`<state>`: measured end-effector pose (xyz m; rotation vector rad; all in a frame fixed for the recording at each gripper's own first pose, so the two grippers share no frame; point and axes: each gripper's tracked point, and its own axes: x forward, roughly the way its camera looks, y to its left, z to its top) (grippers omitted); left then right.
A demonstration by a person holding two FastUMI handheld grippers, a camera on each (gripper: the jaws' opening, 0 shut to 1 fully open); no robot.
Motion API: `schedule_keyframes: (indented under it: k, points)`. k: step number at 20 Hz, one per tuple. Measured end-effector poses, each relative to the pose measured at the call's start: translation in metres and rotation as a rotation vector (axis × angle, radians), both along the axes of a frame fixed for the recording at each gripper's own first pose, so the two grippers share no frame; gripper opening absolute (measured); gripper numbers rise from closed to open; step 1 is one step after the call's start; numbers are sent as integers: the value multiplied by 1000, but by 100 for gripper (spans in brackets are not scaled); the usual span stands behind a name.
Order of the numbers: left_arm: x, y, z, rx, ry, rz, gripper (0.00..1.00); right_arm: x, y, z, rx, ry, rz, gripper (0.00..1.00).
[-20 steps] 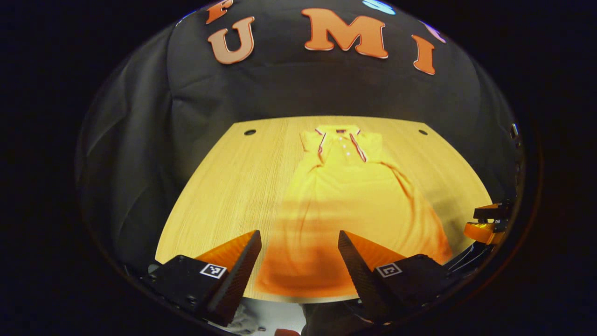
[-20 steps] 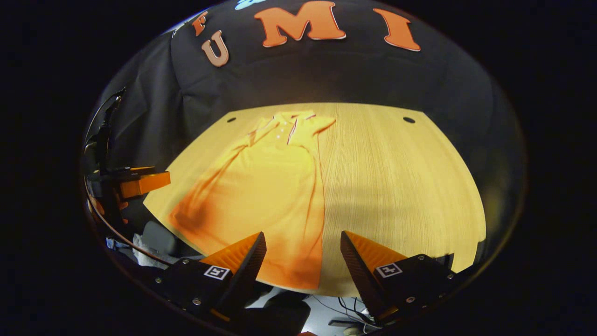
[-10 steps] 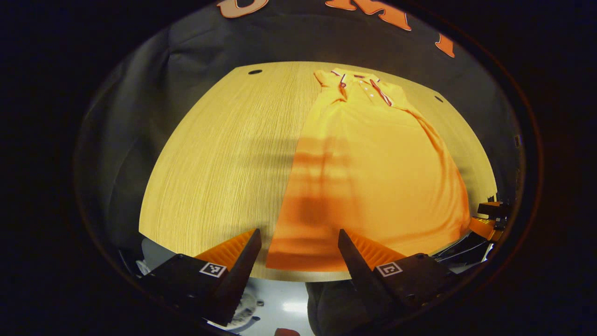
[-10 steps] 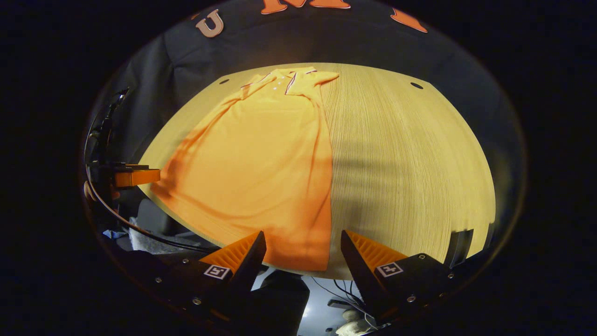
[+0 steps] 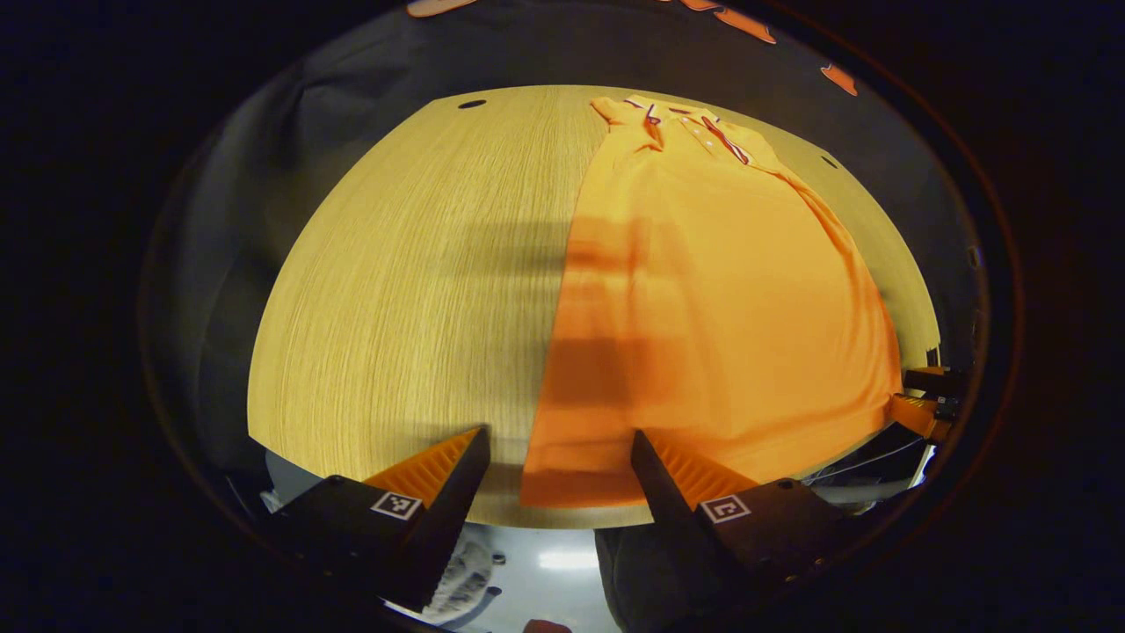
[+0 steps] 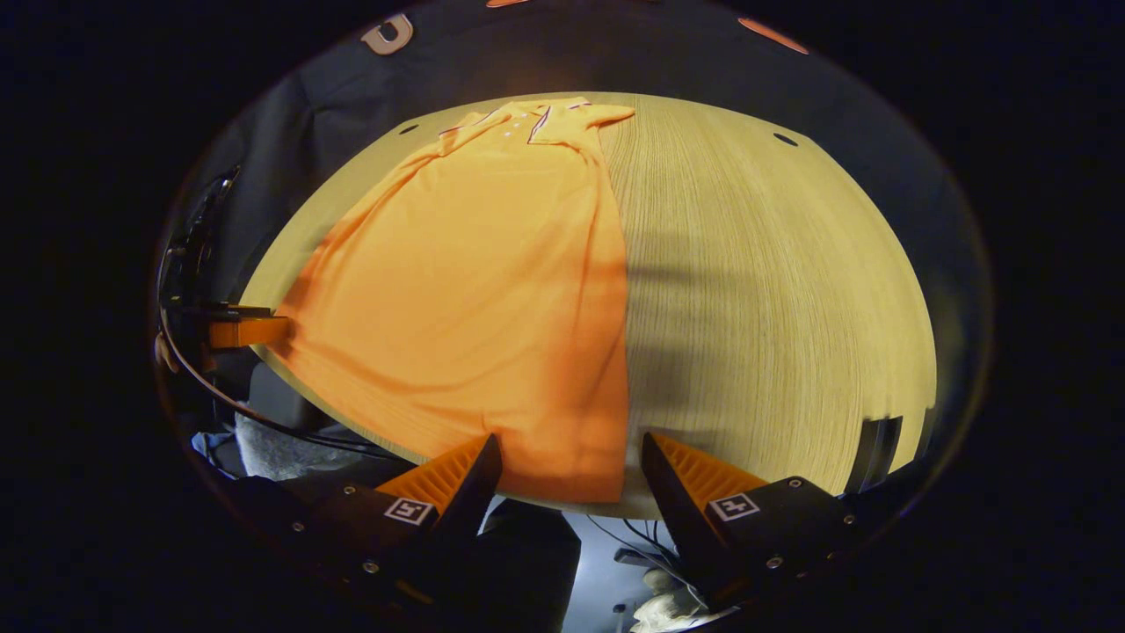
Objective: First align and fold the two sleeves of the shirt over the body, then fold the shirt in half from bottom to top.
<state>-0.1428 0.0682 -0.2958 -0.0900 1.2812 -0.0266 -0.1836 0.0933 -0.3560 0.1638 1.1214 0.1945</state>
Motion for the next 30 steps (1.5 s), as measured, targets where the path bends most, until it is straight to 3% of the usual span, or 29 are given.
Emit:
schedule_keyframes:
  k: [4, 6, 7, 8, 9, 10, 12, 16, 23, 25, 30]
  points:
    - [0, -32, 4, -4, -12, -73, 98, -2, 19, 3, 13, 10, 61, 95]
    - [3, -44, 4, -4, -25, -86, 98, 3, 14, 1, -34, 10, 58, 83]
    - [2, -49, 6, -6, -22, -94, 96, 7, 12, 1, -45, 7, 35, 61]
    - [5, -53, 5, -9, -22, -104, 83, 13, 12, 1, -39, 5, -3, 55]
    - [9, -56, 4, -10, -27, -113, 78, 16, 12, 0, -27, 13, -31, 37]
    - [15, -59, 6, -16, -41, -109, 61, 18, 12, 1, -15, 18, -50, 33]
    - [20, -64, 5, -35, -35, -79, 4, 23, 16, 0, 58, 36, -87, 12]
    - [23, -77, 12, -111, -41, -78, 8, 23, 36, 9, 301, 107, -207, 11]
    - [58, -75, 50, -144, -127, -28, 6, 52, 56, 51, 554, 49, -261, 7]
    - [68, -75, 60, -156, -159, -19, 6, 61, 56, 60, 603, 33, -277, 5]
    - [68, -68, 64, -176, -174, 34, 6, 58, 45, 64, 583, 18, -261, 5]
